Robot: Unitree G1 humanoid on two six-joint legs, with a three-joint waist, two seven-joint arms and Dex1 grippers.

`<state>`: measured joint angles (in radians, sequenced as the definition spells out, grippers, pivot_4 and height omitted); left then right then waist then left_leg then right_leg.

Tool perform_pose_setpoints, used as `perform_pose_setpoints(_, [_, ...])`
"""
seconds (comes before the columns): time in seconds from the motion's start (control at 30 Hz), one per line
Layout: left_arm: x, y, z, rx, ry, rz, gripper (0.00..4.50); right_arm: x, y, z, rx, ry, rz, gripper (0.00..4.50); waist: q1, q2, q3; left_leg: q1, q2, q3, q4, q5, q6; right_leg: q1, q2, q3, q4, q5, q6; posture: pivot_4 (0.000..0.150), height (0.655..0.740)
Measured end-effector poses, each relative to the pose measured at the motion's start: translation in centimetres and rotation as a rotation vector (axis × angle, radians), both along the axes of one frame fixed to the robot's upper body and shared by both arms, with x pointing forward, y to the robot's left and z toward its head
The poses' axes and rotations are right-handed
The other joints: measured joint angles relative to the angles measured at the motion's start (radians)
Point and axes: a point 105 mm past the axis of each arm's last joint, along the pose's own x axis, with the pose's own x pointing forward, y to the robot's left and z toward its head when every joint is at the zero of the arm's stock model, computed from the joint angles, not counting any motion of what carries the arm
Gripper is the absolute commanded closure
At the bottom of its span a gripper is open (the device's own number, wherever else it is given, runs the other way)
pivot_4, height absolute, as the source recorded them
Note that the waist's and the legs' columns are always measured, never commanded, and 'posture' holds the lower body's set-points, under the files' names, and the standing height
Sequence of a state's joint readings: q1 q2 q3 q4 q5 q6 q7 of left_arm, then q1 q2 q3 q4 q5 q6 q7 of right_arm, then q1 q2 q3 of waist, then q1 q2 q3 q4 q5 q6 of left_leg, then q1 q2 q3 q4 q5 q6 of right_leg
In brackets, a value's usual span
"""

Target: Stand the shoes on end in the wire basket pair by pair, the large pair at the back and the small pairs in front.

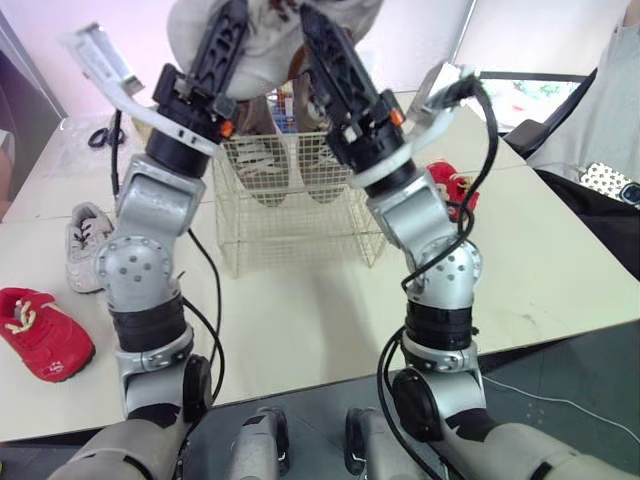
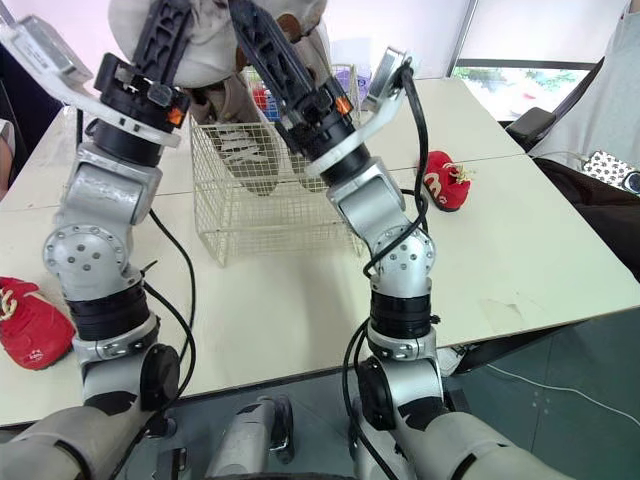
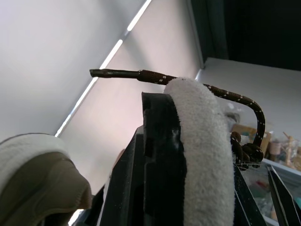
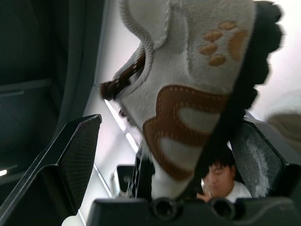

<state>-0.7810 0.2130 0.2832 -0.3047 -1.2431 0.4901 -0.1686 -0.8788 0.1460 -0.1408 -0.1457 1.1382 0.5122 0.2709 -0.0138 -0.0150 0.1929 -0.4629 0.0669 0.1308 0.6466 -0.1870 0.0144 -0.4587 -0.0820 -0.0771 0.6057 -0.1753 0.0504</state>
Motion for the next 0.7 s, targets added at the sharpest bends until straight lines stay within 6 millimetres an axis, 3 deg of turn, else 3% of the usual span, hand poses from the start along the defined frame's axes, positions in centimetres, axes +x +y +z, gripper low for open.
perform_pose_setpoints(0.17, [0.1,0.3,-0.6,-0.024,0.029,0.002,4.17,1.2,-0.3,-0.2,0.008,0.008,-0.053,0.01,-0.001,0.000,0.000,0.000,0.000,0.000,0.000,0.001,0.001,-0.001,0.001,0.000,0.001,0.000,0.000,0.150,0.7400])
perform_pose_setpoints(0.2, [0.1,0.3,-0.7,-0.027,0.035,0.003,4.17,1.4,-0.4,-0.2,0.013,0.009,-0.064,0.25,-0.001,0.000,0.000,0.000,0.000,0.000,0.000,0.001,0.001,-0.001,0.001,0.000,0.001,0.000,0.000,0.150,0.7400])
perform_pose_setpoints(0.3, [0.2,0.3,-0.8,-0.036,0.041,0.002,4.17,1.5,-0.5,0.1,0.021,-0.005,-0.078,1.26,-0.001,0.000,0.000,0.000,0.000,0.000,0.000,0.000,0.000,0.000,0.001,0.000,0.001,0.000,0.000,0.150,0.7400])
perform_pose_setpoints(0.43, [-0.2,0.3,-0.8,-0.050,0.035,-0.012,4.17,1.7,-0.7,-0.1,0.025,-0.008,-0.076,3.19,0.000,0.000,0.000,0.000,0.000,0.000,0.000,0.000,0.000,0.000,0.000,0.000,0.000,0.000,0.000,0.150,0.7400])
perform_pose_setpoints(0.5, [-0.1,0.3,-0.8,-0.053,0.036,-0.011,4.17,1.7,-0.6,-0.1,0.026,-0.010,-0.074,3.73,-0.001,0.000,0.000,0.000,0.000,0.000,0.000,0.000,0.000,0.000,0.000,0.000,0.000,0.000,0.000,0.150,0.7400])
perform_pose_setpoints(0.67, [0.1,0.6,-2.1,0.014,0.073,0.023,1.90,1.8,-0.8,-0.3,-0.013,-0.022,-0.097,3.79,-0.002,0.000,0.000,0.000,0.000,0.000,0.000,0.000,0.000,-0.001,0.000,0.000,0.000,0.000,0.000,0.150,0.7400])
perform_pose_setpoints(0.7, [0.3,0.7,-2.6,0.053,0.089,0.053,1.90,1.9,-1.1,-0.3,-0.026,-0.030,-0.115,3.79,-0.002,0.000,0.000,0.000,0.000,0.000,0.000,0.000,0.000,0.000,0.000,0.000,0.000,0.000,0.000,0.150,0.7400])
